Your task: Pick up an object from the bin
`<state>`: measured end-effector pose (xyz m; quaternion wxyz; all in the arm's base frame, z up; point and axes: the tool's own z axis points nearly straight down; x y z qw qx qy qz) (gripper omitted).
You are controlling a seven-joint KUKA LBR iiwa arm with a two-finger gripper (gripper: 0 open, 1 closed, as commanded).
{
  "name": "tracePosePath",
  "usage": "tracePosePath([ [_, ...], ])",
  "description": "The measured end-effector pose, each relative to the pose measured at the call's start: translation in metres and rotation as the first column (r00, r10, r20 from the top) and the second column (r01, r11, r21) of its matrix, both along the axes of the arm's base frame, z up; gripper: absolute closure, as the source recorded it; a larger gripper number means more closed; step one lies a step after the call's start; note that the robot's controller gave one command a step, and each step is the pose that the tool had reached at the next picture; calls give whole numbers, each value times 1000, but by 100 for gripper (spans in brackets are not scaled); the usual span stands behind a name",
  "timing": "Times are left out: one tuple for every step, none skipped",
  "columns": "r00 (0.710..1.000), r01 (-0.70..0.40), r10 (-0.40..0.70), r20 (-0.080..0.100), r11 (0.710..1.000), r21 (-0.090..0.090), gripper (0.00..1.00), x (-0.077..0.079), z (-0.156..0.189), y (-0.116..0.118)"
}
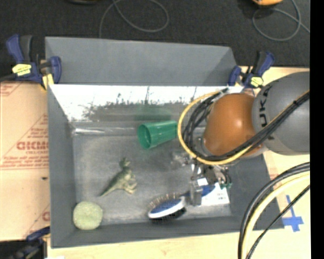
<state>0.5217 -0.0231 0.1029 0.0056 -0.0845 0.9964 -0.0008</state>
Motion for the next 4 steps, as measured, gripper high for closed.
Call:
tracePosePath([
  [991, -135, 135, -6, 991, -2, 0, -22, -18, 5],
  [961, -278, 278, -4, 961, 0, 0, -50, -1, 40],
  [979, -205, 205, 7, 979, -2, 0, -44, -22, 35],
  [898, -441, 441, 4, 898, -5, 100, -44, -31, 47],
])
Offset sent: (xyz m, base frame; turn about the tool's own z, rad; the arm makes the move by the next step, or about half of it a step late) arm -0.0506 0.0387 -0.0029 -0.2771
